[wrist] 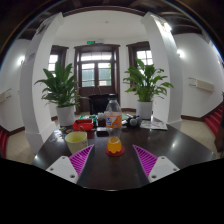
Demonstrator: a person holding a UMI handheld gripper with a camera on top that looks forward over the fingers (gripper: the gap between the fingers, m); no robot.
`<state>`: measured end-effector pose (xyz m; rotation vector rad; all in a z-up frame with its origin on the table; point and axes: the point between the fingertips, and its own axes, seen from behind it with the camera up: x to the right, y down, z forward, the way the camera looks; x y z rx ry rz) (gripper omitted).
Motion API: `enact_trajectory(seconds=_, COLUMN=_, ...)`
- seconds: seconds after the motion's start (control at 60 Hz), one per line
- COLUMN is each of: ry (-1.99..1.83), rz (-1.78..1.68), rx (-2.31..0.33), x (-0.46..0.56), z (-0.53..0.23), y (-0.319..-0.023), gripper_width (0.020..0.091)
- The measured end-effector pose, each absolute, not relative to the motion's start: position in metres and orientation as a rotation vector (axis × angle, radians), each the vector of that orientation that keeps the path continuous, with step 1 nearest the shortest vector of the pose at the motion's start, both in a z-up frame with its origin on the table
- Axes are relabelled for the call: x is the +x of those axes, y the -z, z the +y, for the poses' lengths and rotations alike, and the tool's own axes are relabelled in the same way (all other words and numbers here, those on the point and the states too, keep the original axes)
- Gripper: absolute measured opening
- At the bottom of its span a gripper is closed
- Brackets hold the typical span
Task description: Pour water
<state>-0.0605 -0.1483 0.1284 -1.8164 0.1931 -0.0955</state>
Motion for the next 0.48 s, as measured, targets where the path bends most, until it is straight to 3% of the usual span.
enact_trajectory(seconds=0.217, ry=0.021, rz=0.126, rx=-1.775, x=-0.088, z=-0.19, y=-0.168, gripper_width=0.0749)
enact_trajectory(seconds=0.483, ry=0.045, rz=0.062, rx=-1.738, x=-0.1, z=-0.214, y=-0.195, gripper_width=0.0748)
